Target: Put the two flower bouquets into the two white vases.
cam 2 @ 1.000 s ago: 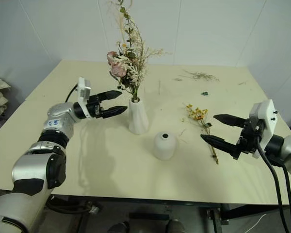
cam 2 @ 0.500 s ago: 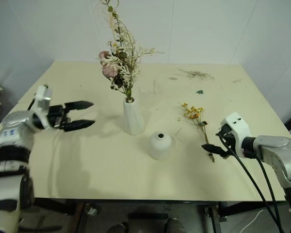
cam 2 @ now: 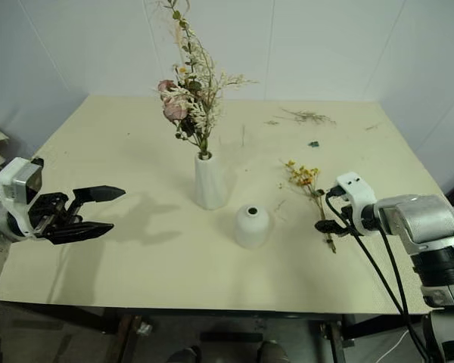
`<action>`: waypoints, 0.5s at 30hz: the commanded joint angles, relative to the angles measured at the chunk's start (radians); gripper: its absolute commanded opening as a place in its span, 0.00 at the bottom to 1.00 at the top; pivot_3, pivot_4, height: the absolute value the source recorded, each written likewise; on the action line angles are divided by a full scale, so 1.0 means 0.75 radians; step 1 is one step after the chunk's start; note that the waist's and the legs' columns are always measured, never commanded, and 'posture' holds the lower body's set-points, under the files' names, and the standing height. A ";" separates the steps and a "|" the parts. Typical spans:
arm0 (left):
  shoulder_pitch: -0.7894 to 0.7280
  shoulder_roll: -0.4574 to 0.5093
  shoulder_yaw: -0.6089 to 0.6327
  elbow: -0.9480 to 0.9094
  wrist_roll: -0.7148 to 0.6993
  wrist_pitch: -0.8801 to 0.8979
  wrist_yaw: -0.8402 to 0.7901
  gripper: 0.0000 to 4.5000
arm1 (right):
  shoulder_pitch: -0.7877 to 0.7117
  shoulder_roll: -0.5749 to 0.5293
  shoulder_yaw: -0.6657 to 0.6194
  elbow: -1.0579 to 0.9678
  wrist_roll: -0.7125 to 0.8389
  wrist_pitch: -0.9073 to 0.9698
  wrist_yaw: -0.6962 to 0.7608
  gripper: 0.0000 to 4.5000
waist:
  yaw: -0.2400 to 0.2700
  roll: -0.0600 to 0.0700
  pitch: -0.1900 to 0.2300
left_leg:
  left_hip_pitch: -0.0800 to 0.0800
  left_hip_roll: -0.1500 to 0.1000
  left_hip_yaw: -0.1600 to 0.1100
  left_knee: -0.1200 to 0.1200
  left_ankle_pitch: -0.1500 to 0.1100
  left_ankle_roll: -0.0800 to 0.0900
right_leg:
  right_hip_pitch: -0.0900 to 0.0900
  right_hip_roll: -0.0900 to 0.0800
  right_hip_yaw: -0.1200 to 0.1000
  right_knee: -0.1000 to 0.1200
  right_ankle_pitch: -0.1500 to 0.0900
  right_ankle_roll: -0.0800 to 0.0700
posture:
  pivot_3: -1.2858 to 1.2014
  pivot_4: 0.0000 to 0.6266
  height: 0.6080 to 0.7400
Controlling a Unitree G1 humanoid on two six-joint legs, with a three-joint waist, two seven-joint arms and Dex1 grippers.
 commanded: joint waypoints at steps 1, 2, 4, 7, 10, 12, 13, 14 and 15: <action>0.015 0.037 0.045 -0.056 -0.060 -0.001 -0.149 0.99 | -0.071 0.026 -0.009 0.045 -0.036 0.029 -0.018 1.00 | 0.001 0.000 0.000 | 0.000 0.000 0.000 0.000 0.000 0.000 | 0.000 0.000 0.000 0.000 0.000 0.001 | 0.52 0.24 1.00; 0.011 0.038 0.045 -0.054 -0.059 -0.002 -0.149 0.99 | -0.087 0.035 -0.006 0.065 -0.044 0.030 -0.018 1.00 | 0.000 0.000 0.000 | 0.000 0.000 0.000 -0.001 0.000 0.000 | 0.000 0.000 0.000 0.000 0.001 0.002 | 0.52 0.24 1.00; 0.004 0.042 0.050 -0.046 -0.063 -0.011 -0.149 0.99 | -0.116 0.060 0.012 0.111 -0.068 0.028 -0.025 1.00 | -0.001 0.000 0.000 | 0.000 0.000 0.000 -0.002 0.000 0.000 | -0.001 0.000 0.000 0.000 0.001 0.002 | 0.52 0.24 1.00; 0.008 0.062 0.053 -0.033 -0.066 -0.027 -0.149 0.99 | -0.139 0.093 0.024 0.154 -0.094 0.047 -0.043 1.00 | -0.005 0.000 0.000 | 0.000 0.000 0.000 -0.004 0.000 0.000 | -0.002 0.000 0.000 0.000 0.001 0.002 | 0.52 0.24 1.00; 0.002 0.070 0.051 -0.020 -0.069 -0.036 -0.149 0.99 | -0.145 0.099 0.038 0.169 -0.117 0.051 -0.043 1.00 | -0.010 0.000 0.000 | 0.000 0.000 0.000 -0.006 0.000 0.000 | -0.002 0.000 0.000 -0.001 0.001 0.002 | 0.52 0.24 1.00; -0.001 0.073 0.052 -0.012 -0.066 -0.042 -0.149 1.00 | -0.145 0.100 0.042 0.175 -0.130 0.052 -0.044 0.96 | -0.012 0.000 0.000 | 0.000 0.000 0.000 -0.007 0.000 0.000 | -0.002 0.000 0.000 -0.001 0.001 0.002 | 0.52 0.24 1.00; -0.001 0.074 0.053 -0.008 -0.063 -0.045 -0.149 1.00 | -0.145 0.101 0.040 0.176 -0.134 0.057 -0.046 0.91 | -0.013 0.000 0.000 | 0.000 0.000 0.000 -0.007 0.000 0.000 | -0.002 0.000 0.000 -0.001 0.001 0.002 | 0.52 0.24 1.00; -0.003 0.075 0.052 -0.004 -0.059 -0.047 -0.149 1.00 | -0.146 0.104 0.038 0.179 -0.138 0.060 -0.047 0.88 | -0.013 0.000 0.000 | 0.000 0.000 0.000 -0.007 0.000 0.000 | -0.002 0.000 0.000 -0.001 0.001 0.002 | 0.52 0.24 1.00; -0.006 0.075 0.053 0.002 -0.054 -0.051 -0.149 1.00 | -0.146 0.106 0.037 0.176 -0.141 0.063 -0.046 0.81 | -0.013 0.000 0.000 | 0.000 0.000 0.000 -0.007 0.000 0.000 | -0.002 0.000 0.000 -0.001 0.001 0.002 | 0.52 0.24 1.00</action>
